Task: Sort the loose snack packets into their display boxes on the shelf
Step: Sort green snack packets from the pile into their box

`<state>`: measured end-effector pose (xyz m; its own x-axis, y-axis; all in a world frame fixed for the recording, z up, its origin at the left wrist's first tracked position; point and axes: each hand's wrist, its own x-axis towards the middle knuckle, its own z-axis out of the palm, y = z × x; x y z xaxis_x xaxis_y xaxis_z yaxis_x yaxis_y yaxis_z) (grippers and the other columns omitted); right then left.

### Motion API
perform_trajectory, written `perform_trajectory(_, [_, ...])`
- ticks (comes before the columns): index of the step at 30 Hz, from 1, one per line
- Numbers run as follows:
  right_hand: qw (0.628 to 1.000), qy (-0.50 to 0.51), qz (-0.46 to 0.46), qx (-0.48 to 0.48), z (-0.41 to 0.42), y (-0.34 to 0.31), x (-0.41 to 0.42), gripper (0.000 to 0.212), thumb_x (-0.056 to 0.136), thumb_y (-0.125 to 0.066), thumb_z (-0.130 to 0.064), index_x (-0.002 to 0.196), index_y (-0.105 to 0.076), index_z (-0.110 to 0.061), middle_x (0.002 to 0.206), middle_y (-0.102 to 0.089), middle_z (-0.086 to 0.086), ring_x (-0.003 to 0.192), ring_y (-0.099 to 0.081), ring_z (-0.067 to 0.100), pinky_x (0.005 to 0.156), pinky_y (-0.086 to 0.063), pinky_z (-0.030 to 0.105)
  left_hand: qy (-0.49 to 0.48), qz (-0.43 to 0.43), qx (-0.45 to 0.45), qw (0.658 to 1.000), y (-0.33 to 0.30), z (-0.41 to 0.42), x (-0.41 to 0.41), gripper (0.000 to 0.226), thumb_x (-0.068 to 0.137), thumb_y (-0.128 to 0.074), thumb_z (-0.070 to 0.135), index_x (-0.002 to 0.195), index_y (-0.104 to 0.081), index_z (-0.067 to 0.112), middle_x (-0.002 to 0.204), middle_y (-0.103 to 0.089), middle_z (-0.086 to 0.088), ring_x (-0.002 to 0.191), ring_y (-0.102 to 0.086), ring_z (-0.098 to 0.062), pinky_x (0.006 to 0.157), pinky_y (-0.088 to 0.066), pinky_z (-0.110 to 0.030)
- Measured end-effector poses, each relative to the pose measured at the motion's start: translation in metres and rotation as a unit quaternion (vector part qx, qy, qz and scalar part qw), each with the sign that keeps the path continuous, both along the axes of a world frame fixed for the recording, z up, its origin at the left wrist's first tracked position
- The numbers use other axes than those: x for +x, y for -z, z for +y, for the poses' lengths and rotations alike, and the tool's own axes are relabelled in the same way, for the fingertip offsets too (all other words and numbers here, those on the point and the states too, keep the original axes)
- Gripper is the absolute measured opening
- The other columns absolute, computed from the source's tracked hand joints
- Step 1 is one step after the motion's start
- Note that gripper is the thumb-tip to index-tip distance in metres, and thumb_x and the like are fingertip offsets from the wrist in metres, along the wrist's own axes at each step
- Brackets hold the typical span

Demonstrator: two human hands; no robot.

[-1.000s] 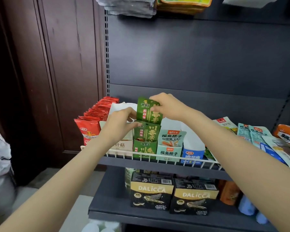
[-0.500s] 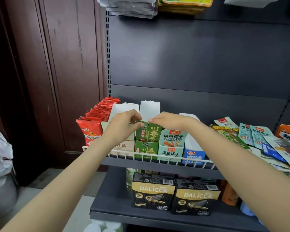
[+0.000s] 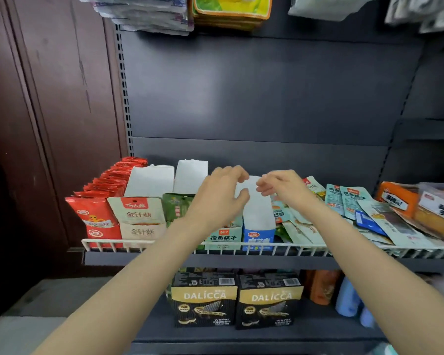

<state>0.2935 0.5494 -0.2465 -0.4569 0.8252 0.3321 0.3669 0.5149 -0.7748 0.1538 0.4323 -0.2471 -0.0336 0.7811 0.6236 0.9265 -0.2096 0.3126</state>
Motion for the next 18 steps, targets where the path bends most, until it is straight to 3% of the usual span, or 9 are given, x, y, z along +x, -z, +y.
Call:
perform_trajectory(3, [0.997, 0.073, 0.004, 0.0, 0.03, 0.018, 0.04, 0.022, 0.093, -0.05, -0.015, 0.082, -0.068, -0.012, 0.076, -0.066, -0.001, 0.081, -0.063, 0.022, 0.069, -0.045, 0.03, 0.094, -0.02, -0.019, 0.995, -0.001, 0.032, 0.055, 0.021, 0.091, -0.051, 0.017, 0.111, -0.057, 0.013, 0.109, -0.06, -0.001, 0.1, -0.052, -0.016, 0.087, -0.04, -0.027])
perform_trajectory(6, [0.985, 0.159, -0.06, 0.023, 0.062, 0.041, 0.077, 0.019, 0.09, -0.052, -0.014, 0.092, -0.069, -0.005, 0.089, -0.065, 0.008, 0.088, -0.058, 0.025, 0.069, -0.035, 0.03, 0.15, -0.043, -0.059, 0.986, 0.009, 0.067, 0.105, 0.027, 0.089, -0.049, 0.01, 0.114, -0.06, 0.01, 0.111, -0.061, -0.008, 0.105, -0.055, -0.022, 0.093, -0.041, -0.031])
perform_trajectory(8, [0.97, 0.215, -0.112, 0.008, 0.08, 0.057, 0.094, 0.023, 0.09, -0.051, -0.016, 0.103, -0.066, -0.003, 0.104, -0.066, 0.017, 0.1, -0.058, 0.031, 0.073, -0.037, 0.032, 0.146, -0.046, -0.109, 0.982, 0.022, 0.094, 0.127, 0.037, 0.088, -0.047, 0.004, 0.124, -0.056, 0.007, 0.125, -0.058, -0.011, 0.117, -0.051, -0.024, 0.098, -0.036, -0.027])
perform_trajectory(13, [0.921, 0.306, -0.242, -0.008, 0.108, 0.081, 0.11, 0.054, 0.091, -0.049, -0.05, 0.105, -0.06, 0.001, 0.125, -0.05, 0.025, 0.12, -0.039, 0.037, 0.097, -0.028, 0.037, 0.063, -0.028, -0.228, 0.971, 0.058, 0.157, 0.139, 0.056, 0.088, -0.042, 0.0, 0.142, -0.031, 0.001, 0.147, -0.034, -0.017, 0.132, -0.037, -0.03, 0.106, -0.034, -0.034])
perform_trajectory(16, [0.913, 0.313, -0.263, 0.013, 0.118, 0.089, 0.113, 0.055, 0.085, -0.054, -0.057, 0.094, -0.063, -0.004, 0.124, -0.048, 0.021, 0.12, -0.035, 0.035, 0.103, -0.025, 0.039, 0.027, -0.021, -0.28, 0.959, 0.073, 0.179, 0.137, 0.047, 0.092, -0.042, 0.004, 0.138, -0.036, -0.002, 0.143, -0.038, -0.02, 0.129, -0.04, -0.031, 0.1, -0.036, -0.033])
perform_trajectory(18, [0.918, 0.32, -0.235, 0.009, 0.123, 0.093, 0.113, 0.052, 0.081, -0.062, -0.054, 0.092, -0.063, -0.004, 0.123, -0.049, 0.019, 0.12, -0.033, 0.034, 0.103, -0.027, 0.039, 0.029, -0.012, -0.308, 0.951, 0.081, 0.184, 0.137, 0.035, 0.093, -0.042, 0.009, 0.126, -0.049, -0.002, 0.129, -0.05, -0.021, 0.114, -0.05, -0.032, 0.085, -0.042, -0.033])
